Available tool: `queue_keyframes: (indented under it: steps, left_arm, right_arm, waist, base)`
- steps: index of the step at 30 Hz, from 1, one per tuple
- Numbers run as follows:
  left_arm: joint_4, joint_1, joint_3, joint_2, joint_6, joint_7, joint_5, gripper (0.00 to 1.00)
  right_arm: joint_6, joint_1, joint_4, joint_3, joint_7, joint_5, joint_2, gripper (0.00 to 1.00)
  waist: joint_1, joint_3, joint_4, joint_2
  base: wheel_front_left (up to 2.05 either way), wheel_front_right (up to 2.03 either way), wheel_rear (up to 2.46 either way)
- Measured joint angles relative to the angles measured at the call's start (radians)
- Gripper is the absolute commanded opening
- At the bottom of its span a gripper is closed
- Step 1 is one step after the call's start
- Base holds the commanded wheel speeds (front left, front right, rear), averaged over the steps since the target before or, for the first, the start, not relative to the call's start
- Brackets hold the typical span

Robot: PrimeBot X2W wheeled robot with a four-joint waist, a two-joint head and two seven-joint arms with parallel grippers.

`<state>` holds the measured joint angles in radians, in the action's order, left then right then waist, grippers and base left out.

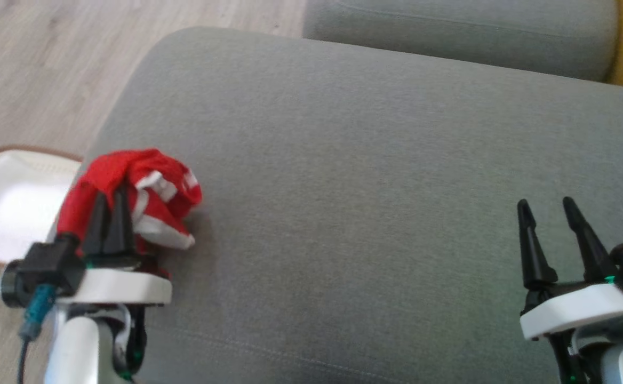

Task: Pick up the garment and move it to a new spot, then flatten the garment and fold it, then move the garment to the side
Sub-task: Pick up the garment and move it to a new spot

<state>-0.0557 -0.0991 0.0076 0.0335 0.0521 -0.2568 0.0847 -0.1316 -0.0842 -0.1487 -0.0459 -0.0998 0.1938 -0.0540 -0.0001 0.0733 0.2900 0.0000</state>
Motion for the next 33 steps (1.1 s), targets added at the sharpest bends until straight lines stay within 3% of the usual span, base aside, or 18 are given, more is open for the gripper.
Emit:
queue_keyframes:
  steps: [8,17,23,33]
  left_arm:
    - [0.012,0.011,-0.140,0.002,0.001,0.000,0.016,0.00]
    - [-0.079,-0.123,-0.307,0.005,-0.001,0.000,0.059,0.00]
    - [-0.197,-0.230,-0.407,0.005,-0.017,0.000,0.090,0.00]
    - [-0.426,-0.343,-0.540,0.004,-0.016,0.000,0.150,0.00]
  right_arm:
    - [0.000,-0.004,-0.007,0.015,0.013,0.000,0.008,1.00]
    - [0.000,0.039,-0.017,0.076,0.056,0.003,0.009,1.00]
    - [0.000,0.062,-0.007,0.090,0.080,0.019,0.009,1.00]
    - [0.000,0.075,0.032,0.088,0.124,0.061,0.009,1.00]
  waist:
    - [0.0000,0.000,-0.115,0.0000]
    - [0.0000,0.022,-0.311,0.0000]
    - [0.0000,0.052,-0.449,0.0000]
    - [0.0001,0.154,-0.573,0.0000]
  base:
    - [0.00,0.00,0.00]
    - [0.00,0.00,0.00]
    - [0.00,0.00,0.00]
    - [0.00,0.00,0.00]
